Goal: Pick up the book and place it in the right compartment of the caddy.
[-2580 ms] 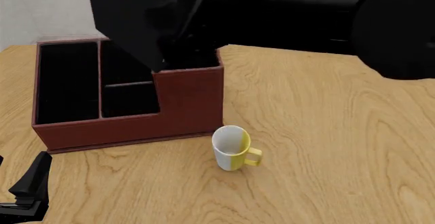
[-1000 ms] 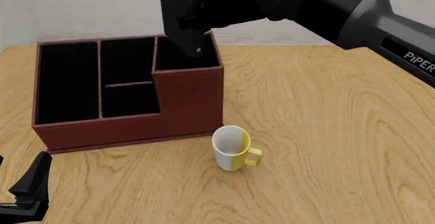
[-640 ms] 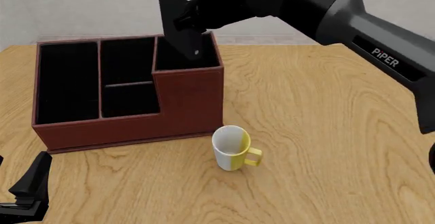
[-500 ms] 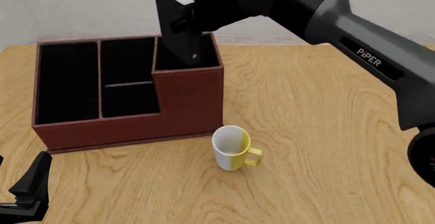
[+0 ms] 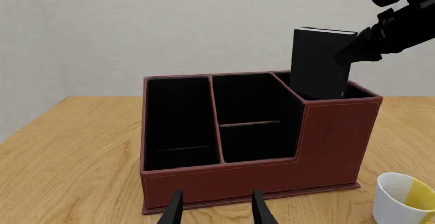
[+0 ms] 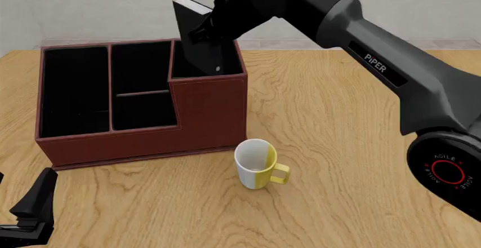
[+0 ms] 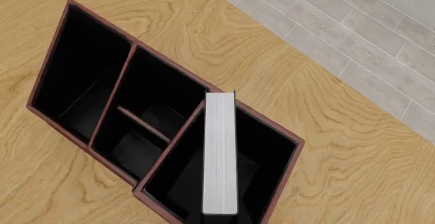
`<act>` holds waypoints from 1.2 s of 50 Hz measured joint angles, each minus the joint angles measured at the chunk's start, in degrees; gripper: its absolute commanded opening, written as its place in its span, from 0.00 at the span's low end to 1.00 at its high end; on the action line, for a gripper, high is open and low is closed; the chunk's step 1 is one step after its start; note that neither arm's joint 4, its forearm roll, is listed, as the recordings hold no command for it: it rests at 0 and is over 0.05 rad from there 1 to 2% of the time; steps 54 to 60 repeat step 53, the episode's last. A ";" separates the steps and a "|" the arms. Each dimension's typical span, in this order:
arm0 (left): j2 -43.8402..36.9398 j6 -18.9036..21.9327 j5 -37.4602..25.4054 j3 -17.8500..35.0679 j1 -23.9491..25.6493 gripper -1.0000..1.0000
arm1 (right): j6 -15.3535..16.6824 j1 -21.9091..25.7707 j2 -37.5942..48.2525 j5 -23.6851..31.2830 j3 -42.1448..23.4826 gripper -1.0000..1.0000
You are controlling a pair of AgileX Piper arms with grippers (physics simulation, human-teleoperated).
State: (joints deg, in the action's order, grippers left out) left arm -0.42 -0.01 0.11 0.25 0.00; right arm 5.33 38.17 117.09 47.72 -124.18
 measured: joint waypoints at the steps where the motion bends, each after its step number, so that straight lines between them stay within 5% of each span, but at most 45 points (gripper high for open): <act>1: 0.00 0.00 0.00 0.00 0.00 1.00 | 0.11 -0.06 0.19 0.20 -0.20 0.00; 15: 0.00 0.00 0.00 0.00 0.00 1.00 | 0.93 -0.84 2.57 2.81 -3.68 0.00; 16: 0.00 0.00 0.00 0.00 0.00 1.00 | 0.96 -0.85 2.63 2.90 -3.80 1.00; 60: -0.01 0.00 0.00 0.00 0.00 1.00 | 0.58 0.27 -1.57 -0.01 -0.57 1.00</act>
